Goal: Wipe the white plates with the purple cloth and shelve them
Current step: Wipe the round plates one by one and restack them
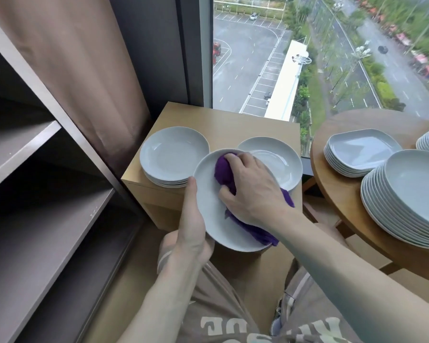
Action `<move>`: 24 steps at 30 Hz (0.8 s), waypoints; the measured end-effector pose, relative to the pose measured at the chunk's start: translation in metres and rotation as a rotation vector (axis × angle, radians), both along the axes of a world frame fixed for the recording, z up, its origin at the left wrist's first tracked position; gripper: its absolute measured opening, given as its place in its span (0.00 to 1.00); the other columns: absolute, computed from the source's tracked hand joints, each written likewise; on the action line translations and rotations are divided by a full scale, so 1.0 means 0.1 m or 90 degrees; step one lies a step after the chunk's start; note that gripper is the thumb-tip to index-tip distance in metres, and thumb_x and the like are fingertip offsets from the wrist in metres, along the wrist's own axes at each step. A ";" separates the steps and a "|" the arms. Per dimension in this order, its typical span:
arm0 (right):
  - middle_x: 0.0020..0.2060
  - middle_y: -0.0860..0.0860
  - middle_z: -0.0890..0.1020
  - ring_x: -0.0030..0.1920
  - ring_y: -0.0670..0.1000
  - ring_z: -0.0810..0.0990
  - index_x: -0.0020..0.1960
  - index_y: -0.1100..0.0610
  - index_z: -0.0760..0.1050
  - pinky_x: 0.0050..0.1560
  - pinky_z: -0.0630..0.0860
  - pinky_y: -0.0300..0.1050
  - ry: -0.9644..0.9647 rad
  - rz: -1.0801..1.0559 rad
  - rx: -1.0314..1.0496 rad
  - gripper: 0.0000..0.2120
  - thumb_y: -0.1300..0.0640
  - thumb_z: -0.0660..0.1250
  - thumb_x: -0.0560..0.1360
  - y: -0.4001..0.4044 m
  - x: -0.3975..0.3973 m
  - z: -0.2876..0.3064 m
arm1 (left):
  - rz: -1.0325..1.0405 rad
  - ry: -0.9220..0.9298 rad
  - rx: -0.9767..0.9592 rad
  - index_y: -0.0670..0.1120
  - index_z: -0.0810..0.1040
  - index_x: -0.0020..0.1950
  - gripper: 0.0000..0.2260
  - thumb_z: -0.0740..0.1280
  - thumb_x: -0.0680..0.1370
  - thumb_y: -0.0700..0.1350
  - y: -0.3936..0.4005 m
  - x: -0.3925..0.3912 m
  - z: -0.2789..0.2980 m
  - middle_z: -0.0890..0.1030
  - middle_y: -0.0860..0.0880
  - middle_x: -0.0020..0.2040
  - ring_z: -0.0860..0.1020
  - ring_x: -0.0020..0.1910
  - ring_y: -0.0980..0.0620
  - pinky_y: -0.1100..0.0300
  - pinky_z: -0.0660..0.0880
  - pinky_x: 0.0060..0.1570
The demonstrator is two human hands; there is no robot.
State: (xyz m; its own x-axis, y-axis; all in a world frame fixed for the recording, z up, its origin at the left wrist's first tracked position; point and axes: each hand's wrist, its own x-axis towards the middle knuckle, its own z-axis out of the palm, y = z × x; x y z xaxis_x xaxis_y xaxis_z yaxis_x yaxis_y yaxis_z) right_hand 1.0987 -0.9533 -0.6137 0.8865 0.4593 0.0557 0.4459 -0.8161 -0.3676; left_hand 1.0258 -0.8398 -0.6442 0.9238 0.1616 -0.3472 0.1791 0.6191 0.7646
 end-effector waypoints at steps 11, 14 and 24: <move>0.68 0.47 0.70 0.59 0.56 0.73 0.75 0.44 0.69 0.65 0.71 0.50 0.100 0.247 -0.017 0.23 0.48 0.61 0.80 -0.02 -0.42 0.06 | 0.108 0.069 -0.170 0.44 0.88 0.55 0.28 0.59 0.83 0.65 0.14 0.00 -0.07 0.85 0.39 0.58 0.85 0.54 0.40 0.45 0.80 0.57; 0.67 0.45 0.68 0.61 0.55 0.73 0.75 0.39 0.69 0.65 0.71 0.50 0.120 0.238 -0.068 0.24 0.47 0.64 0.79 -0.20 -0.40 0.06 | 0.065 0.036 -0.170 0.46 0.86 0.60 0.30 0.53 0.84 0.66 0.14 0.03 -0.06 0.84 0.39 0.60 0.84 0.56 0.39 0.43 0.78 0.60; 0.64 0.50 0.73 0.63 0.55 0.73 0.73 0.47 0.71 0.56 0.74 0.48 0.030 -0.032 -0.022 0.23 0.50 0.67 0.79 -0.46 0.02 -0.08 | 0.047 -0.002 -0.065 0.52 0.84 0.63 0.27 0.50 0.85 0.64 0.02 0.02 -0.03 0.85 0.42 0.62 0.83 0.60 0.40 0.39 0.77 0.65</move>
